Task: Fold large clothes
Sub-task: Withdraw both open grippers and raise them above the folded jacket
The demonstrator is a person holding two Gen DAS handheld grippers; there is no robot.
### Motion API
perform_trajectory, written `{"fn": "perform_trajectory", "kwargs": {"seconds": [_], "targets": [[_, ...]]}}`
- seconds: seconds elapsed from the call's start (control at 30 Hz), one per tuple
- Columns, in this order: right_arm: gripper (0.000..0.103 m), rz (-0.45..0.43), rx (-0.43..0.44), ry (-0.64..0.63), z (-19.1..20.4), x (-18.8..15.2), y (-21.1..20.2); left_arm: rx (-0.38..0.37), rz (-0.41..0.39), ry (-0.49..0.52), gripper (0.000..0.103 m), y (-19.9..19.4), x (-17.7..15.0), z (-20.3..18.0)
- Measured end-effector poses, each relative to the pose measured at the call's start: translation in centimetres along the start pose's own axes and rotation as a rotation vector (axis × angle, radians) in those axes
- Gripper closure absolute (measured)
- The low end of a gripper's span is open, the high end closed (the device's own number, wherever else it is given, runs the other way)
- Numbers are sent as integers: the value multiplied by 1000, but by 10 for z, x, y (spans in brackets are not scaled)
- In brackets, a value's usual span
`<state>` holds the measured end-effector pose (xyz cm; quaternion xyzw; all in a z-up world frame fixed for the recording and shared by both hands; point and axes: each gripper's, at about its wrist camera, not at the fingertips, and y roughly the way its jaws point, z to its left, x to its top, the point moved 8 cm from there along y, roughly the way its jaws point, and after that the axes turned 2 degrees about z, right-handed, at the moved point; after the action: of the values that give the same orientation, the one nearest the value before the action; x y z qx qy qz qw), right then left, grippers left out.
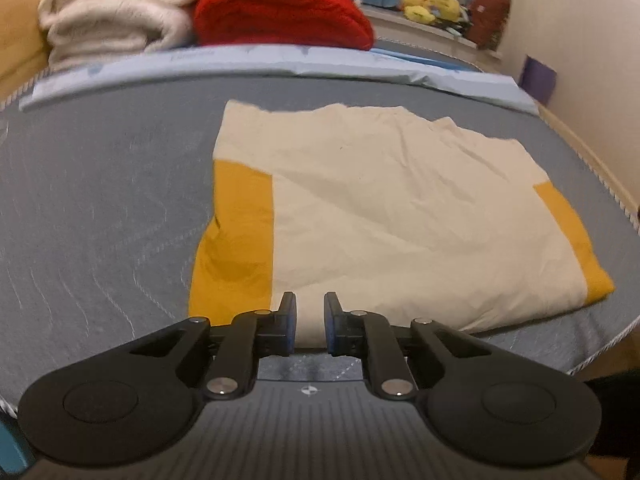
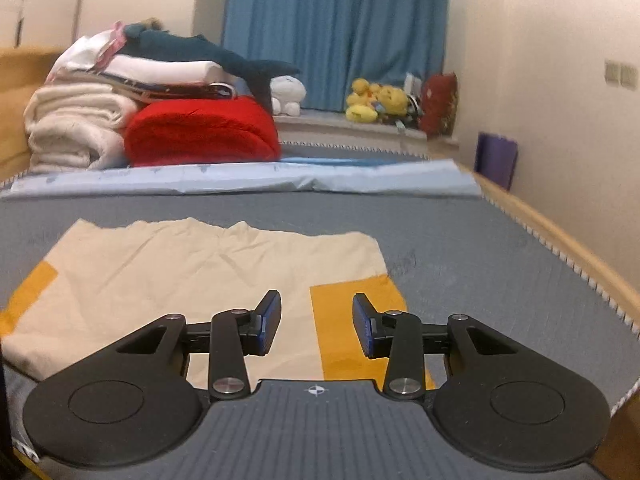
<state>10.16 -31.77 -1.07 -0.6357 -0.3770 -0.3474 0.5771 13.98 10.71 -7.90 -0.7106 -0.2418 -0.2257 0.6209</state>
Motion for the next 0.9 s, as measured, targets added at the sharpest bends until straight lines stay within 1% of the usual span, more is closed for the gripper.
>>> {"fn": "perform_trajectory", "kwargs": {"seconds": [0.07,0.17,0.23,0.27,0.33,0.43,0.53,0.6,0.7,0.8,0.9], "targets": [[62,6,-1,34,-4,0,-2,-18,24,-51,86,2,-1,3],[61,14,18,72,-11,-2,3,-40,59,-117,83,10,-2,10],[61,8,36,93,-13,-1,4,-65,88,-180,73,15,-6,14],[61,5,42,98,-14,0,4,-88,109,-222,70,18,-8,16],[61,2,46,101,-12,0,3,-135,156,-294,58,25,-14,17],[61,-2,58,106,-10,1,5,-142,187,-370,50,35,-20,21],[61,4,80,116,-9,2,6,-143,213,-484,50,47,-28,32],[61,18,97,125,-7,1,9,-150,210,-588,50,53,-33,42],[61,41,113,141,-5,0,12,-155,188,-719,46,63,-40,56],[61,54,122,157,-5,-1,15,-153,152,-797,43,69,-41,65],[61,69,132,171,-4,-2,19,-146,114,-823,43,73,-37,69]]}}
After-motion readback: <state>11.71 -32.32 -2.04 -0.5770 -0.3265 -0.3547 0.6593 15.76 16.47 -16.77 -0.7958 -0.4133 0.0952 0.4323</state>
